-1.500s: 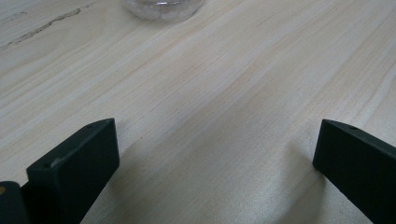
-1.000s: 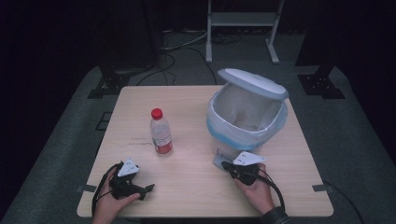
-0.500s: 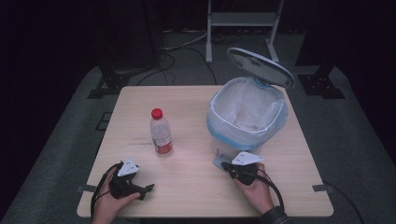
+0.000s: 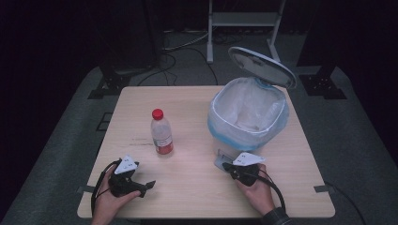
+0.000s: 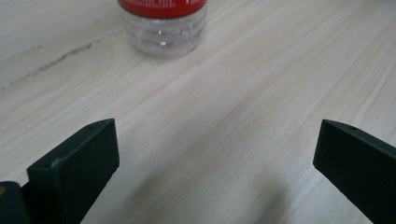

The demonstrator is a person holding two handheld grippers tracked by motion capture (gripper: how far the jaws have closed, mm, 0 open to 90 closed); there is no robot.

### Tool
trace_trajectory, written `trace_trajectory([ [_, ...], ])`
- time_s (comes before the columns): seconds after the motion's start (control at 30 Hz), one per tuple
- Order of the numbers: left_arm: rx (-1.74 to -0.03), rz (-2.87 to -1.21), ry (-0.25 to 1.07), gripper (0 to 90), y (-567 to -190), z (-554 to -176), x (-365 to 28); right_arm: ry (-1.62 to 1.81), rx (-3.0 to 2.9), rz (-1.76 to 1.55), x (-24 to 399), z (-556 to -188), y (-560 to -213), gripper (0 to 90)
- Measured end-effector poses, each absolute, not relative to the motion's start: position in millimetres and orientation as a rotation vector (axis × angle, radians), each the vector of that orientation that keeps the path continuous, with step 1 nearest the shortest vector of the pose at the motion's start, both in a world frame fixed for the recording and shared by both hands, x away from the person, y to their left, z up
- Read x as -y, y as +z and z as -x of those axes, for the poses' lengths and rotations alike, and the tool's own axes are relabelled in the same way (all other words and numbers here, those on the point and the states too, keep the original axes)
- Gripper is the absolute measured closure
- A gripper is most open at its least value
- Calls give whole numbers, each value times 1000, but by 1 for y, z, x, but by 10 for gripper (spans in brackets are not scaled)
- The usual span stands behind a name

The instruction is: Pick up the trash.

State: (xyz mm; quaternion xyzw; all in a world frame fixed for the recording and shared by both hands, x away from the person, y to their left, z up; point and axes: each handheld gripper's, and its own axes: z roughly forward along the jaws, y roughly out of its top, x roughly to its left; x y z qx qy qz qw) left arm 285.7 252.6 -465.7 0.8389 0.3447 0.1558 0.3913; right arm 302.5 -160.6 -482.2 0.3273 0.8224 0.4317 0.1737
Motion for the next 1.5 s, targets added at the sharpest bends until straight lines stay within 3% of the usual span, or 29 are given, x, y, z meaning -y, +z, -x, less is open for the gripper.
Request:
trace_trajectory([
  [1.5, -797, -1999, 424, 15, -419, -329, -250, 1225, -2330, -934, 160, -302, -482, 900],
])
